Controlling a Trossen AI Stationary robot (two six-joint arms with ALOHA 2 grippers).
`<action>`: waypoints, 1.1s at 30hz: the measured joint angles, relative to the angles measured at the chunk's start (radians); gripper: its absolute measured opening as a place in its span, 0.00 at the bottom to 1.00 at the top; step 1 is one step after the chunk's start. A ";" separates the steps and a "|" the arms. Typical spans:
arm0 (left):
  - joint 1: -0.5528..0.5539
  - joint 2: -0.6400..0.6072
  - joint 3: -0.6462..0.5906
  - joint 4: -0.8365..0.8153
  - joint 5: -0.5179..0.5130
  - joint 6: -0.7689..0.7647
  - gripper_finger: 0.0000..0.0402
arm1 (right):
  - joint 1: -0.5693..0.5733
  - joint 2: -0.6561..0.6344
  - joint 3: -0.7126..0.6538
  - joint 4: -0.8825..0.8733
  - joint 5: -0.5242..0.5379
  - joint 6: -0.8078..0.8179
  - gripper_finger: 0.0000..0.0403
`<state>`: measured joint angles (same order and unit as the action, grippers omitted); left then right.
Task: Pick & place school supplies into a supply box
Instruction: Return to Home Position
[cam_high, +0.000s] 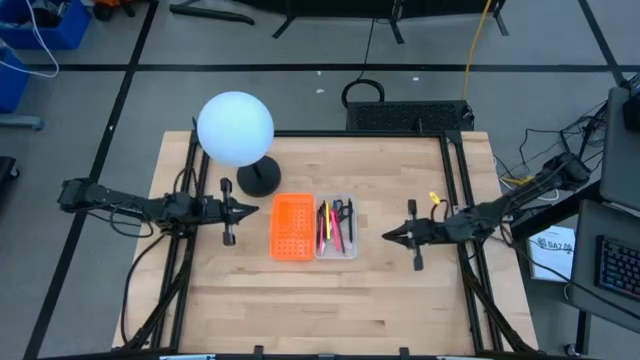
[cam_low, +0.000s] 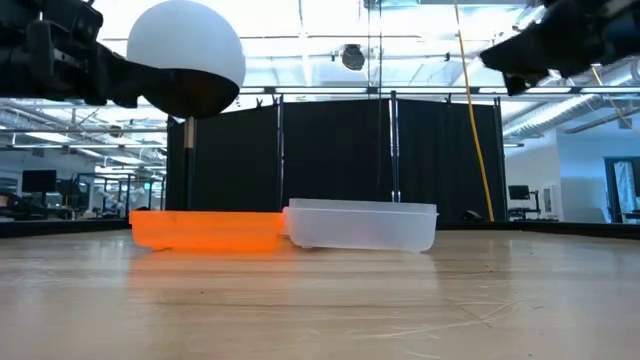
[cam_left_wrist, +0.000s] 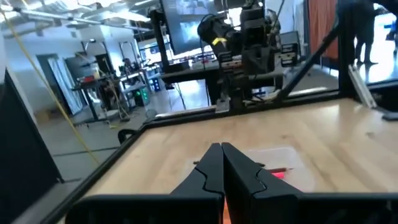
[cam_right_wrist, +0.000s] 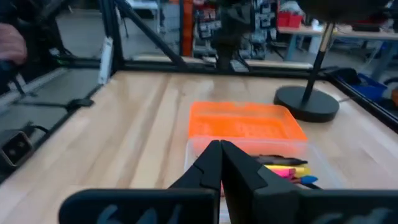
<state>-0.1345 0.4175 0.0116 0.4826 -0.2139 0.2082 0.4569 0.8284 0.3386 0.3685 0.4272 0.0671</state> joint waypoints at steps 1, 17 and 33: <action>-0.007 0.000 0.000 0.000 -0.010 0.017 0.01 | 0.005 -0.026 -0.029 0.021 0.006 -0.001 0.00; -0.094 0.000 0.000 -0.045 -0.019 0.193 0.00 | -0.157 -0.294 -0.190 0.032 -0.156 -0.178 0.00; -0.104 -0.001 0.000 -0.090 -0.030 0.150 0.01 | -0.293 -0.649 -0.225 -0.213 -0.255 -0.101 0.00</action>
<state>-0.2390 0.4168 0.0113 0.3926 -0.2443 0.3581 0.1636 0.1789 0.1139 0.1551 0.1719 -0.0342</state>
